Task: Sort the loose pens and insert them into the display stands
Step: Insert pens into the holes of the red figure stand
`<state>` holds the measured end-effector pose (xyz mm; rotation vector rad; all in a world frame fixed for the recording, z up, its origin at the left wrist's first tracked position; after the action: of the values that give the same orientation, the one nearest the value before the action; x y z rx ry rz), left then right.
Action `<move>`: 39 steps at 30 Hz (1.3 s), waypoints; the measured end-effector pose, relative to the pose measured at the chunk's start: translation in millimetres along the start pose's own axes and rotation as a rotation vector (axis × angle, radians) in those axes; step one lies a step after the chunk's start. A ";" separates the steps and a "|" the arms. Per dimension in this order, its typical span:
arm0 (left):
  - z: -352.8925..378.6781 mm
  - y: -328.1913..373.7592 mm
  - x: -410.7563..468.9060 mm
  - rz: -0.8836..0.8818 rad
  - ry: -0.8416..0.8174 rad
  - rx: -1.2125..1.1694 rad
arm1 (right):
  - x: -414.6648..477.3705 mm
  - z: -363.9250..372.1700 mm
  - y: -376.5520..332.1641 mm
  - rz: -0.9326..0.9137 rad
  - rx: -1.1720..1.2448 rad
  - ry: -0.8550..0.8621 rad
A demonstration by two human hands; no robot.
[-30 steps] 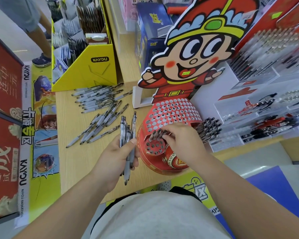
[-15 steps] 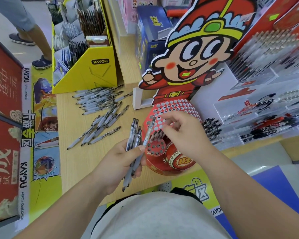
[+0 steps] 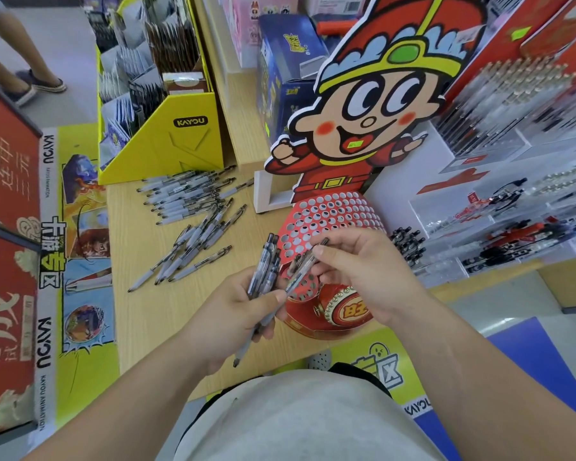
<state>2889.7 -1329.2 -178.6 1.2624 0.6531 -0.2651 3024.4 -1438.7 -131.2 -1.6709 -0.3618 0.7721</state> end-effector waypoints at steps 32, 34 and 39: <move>-22.0 -34.1 13.9 -0.155 0.143 -0.239 | 11.3 -28.5 -4.8 -0.444 -0.809 0.041; -22.0 -32.7 11.6 -0.138 0.141 -0.237 | 11.1 -22.1 -5.6 -0.480 -0.838 -0.003; -24.7 -32.1 7.8 -0.118 0.148 -0.261 | 6.8 -14.9 -6.3 -0.537 -0.873 -0.026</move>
<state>2871.4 -1314.4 -212.4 1.0003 0.8616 -0.1774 3040.3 -1444.1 -126.1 -2.2013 -1.2376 0.2156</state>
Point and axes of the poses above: each hand's wrist, its own x-axis towards the middle knuckle, its own z-axis out of the palm, y = z × x, the point moved 9 cm from there along x, towards the middle knuckle, and after that the axes turned 9 degrees about -z, right-handed, at the moved point
